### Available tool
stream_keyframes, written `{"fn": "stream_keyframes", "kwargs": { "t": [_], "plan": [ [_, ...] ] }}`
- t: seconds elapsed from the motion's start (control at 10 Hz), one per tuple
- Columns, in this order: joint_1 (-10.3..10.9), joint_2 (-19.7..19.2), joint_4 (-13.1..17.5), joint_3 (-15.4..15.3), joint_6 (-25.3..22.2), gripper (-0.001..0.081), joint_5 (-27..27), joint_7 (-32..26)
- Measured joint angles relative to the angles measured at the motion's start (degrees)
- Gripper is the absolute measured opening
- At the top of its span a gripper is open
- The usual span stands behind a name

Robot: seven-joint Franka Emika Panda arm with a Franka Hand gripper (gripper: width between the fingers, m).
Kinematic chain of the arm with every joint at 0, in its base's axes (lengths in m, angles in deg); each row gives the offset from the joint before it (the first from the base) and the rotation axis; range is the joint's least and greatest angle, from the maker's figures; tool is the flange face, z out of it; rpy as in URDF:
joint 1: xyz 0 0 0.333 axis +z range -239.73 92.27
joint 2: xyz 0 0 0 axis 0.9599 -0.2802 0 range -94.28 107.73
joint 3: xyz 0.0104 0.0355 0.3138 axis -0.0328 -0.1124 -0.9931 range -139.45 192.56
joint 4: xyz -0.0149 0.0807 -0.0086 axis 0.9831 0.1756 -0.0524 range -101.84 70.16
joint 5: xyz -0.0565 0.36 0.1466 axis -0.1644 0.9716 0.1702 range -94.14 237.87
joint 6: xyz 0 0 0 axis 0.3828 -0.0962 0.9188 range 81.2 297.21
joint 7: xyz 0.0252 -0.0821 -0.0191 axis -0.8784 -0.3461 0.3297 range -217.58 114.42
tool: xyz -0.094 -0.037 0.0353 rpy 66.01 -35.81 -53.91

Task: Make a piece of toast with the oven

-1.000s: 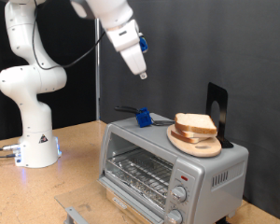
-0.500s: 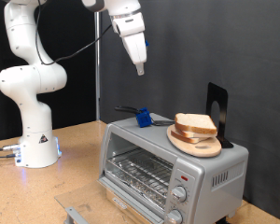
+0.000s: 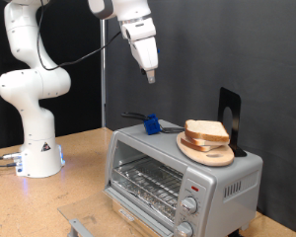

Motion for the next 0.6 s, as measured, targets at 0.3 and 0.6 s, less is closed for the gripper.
{"fn": "stream_keyframes", "kwargs": {
  "t": [0.3,0.6],
  "plan": [
    [0.0,-0.8,-3.0,-0.2,4.0,0.0808,2.5,2.0],
    [0.0,-1.7,-6.3,-0.9,7.3,0.0808,2.5,2.1]
  ]
}}
